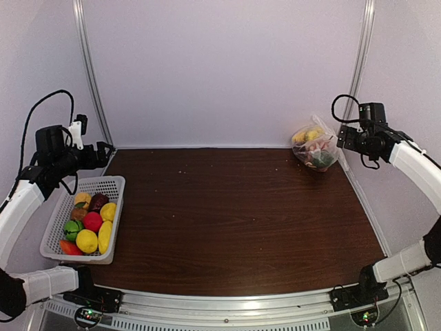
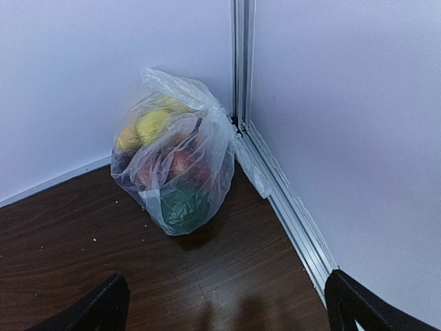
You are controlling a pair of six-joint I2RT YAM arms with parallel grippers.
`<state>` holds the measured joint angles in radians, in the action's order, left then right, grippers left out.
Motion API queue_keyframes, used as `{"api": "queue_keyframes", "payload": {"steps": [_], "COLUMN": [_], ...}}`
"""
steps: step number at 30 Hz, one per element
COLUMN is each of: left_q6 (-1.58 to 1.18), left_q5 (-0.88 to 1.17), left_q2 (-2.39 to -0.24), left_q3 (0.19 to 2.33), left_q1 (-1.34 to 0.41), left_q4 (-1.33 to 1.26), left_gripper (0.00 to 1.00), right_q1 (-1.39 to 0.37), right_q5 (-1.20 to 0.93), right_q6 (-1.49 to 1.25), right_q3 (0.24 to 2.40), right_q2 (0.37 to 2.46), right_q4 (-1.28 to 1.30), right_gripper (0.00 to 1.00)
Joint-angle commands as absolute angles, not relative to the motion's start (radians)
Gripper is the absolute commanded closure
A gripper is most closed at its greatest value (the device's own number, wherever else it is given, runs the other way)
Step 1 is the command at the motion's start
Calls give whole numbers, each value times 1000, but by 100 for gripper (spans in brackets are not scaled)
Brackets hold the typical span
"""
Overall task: Untie the knot of the plastic bag and take out the fruit
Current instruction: Pick up the takeout bag from the corner of the board.
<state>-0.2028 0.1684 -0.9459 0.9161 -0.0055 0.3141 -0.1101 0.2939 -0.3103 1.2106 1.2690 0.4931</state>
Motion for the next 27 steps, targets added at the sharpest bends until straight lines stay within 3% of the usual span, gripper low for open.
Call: {"api": "queue_keyframes", "payload": {"steps": [1,13,27], "left_q6": [-223,-225,-237], "left_q5": [215,239,296], "left_q2": [-950,-938,-958], "left_q3": [896,896,897], "left_q1": [3,11,31], "left_q4": [278,289,291], "left_gripper": [2,2,2], "right_q1": [-99,19,110], "right_q5": [281,143,-127], "right_q6": [-283,-281,-327], "right_q3": [1367,1811,1985], "right_q2": [1447,1929,2183], "right_q4": [540,603,530], "right_gripper": [0,0,0]}}
